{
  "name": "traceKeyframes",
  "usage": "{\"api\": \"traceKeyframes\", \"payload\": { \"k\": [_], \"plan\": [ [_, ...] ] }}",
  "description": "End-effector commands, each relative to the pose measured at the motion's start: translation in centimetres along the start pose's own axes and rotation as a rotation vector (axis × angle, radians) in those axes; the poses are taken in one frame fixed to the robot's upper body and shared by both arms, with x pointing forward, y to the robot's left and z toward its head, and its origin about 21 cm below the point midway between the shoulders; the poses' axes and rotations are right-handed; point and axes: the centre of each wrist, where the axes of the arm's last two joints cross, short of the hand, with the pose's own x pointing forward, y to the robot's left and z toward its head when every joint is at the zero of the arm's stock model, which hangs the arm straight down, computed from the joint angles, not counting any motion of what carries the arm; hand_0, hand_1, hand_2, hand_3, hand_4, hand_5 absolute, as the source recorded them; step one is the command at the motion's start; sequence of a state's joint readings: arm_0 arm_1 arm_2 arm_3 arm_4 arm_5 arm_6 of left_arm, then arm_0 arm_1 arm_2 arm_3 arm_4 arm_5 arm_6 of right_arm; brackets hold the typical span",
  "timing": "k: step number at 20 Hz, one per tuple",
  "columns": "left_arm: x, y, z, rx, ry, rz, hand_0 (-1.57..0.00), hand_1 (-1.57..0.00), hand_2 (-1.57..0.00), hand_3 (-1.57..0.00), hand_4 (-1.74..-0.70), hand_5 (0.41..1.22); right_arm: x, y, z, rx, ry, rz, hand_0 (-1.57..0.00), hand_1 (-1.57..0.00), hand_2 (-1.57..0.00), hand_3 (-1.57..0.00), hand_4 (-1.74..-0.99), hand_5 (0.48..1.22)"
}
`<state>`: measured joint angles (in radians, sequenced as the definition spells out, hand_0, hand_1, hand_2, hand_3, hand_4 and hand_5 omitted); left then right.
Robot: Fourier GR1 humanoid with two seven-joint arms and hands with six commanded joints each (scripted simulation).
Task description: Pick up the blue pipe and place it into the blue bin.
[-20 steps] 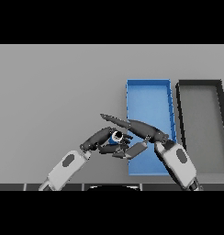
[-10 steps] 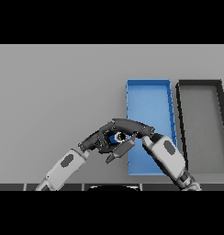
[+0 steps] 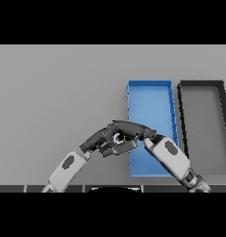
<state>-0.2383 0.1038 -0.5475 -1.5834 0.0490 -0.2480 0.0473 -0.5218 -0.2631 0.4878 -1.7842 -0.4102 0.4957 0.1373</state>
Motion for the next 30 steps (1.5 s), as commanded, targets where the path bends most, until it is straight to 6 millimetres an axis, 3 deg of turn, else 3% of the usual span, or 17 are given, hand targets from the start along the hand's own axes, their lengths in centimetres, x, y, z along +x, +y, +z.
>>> {"api": "traceKeyframes", "payload": {
  "k": [1,2,4,6,7,10,13,17,21,24,27,30],
  "plan": [
    [0.2,0.1,0.1,0.01,-0.001,0.005,-1.52,-1.51,-1.39,-1.5,-1.73,1.221,-0.2,0.1,0.1,-0.01,-0.011,-0.016,-1.52,-1.52,-1.53,-1.51,-1.475,1.155],
    [0.1,0.4,0.1,0.011,-0.018,-0.022,-1.43,-1.35,-1.22,-1.33,-1.65,1.221,-0.1,0.0,0.2,-0.024,-0.019,-0.036,-1.53,-1.53,-1.53,-1.52,-1.48,1.168],
    [0.2,1.0,0.4,-0.031,-0.003,-0.118,-0.93,-0.87,-0.78,-0.85,-1.41,1.221,-0.1,0.2,0.1,-0.021,-0.012,-0.059,-1.55,-1.55,-1.55,-1.54,-1.487,1.187],
    [0.0,0.9,0.8,-0.083,-0.003,-0.177,-0.59,-0.55,-0.5,-0.55,-1.22,1.221,0.4,0.5,0.1,-0.016,0.017,-0.049,-1.56,-1.56,-1.56,-1.55,-1.49,1.199],
    [-0.1,0.9,0.7,-0.092,0.016,-0.201,-0.47,-0.44,-0.4,-0.44,-1.14,1.187,0.3,0.3,-0.1,-0.021,0.028,-0.044,-1.56,-1.56,-1.56,-1.55,-1.491,1.204],
    [0.0,1.0,0.3,-0.076,-0.001,-0.228,-0.24,-0.23,-0.2,-0.22,-1.0,0.93,0.6,0.2,-0.6,-0.015,0.021,-0.045,-1.56,-1.56,-1.56,-1.56,-1.494,1.212],
    [0.1,1.4,0.3,-0.06,0.016,-0.237,-0.12,-0.12,-0.1,-0.11,-0.91,0.735,0.5,0.2,0.0,-0.02,0.047,-0.023,-1.57,-1.57,-1.57,-1.57,-1.496,1.216],
    [-0.3,1.2,0.4,-0.061,0.04,-0.205,-0.05,-0.05,-0.04,-0.05,-0.89,0.617,0.6,0.3,-0.3,-0.022,0.042,-0.032,-1.57,-1.57,-1.57,-1.57,-1.491,1.219],
    [-0.5,1.8,0.4,-0.036,0.068,-0.188,-0.02,-0.02,-0.02,-0.02,-0.9,0.569,0.5,0.2,-0.7,-0.031,0.044,-0.057,-1.57,-1.57,-1.57,-1.57,-1.488,1.22],
    [-0.5,1.2,0.3,-0.03,0.09,-0.174,-0.01,-0.01,-0.01,-0.01,-0.9,0.548,1.6,-0.2,-0.2,-0.048,0.03,-0.126,-1.57,-1.57,-1.57,-1.57,-1.491,1.221],
    [-0.7,1.1,0.3,-0.034,0.12,-0.171,0.0,0.0,0.0,0.0,-0.91,0.524,3.8,-1.5,0.0,-0.054,0.029,-0.176,-1.57,-1.57,-1.57,-1.57,-1.613,1.221],
    [-0.7,0.8,0.7,-0.048,0.113,-0.162,0.0,0.0,0.0,0.0,-0.92,0.504,6.7,-3.6,0.0,-0.095,0.005,-0.26,-1.57,-1.57,-1.57,-1.57,-1.675,1.194]
  ]
}}
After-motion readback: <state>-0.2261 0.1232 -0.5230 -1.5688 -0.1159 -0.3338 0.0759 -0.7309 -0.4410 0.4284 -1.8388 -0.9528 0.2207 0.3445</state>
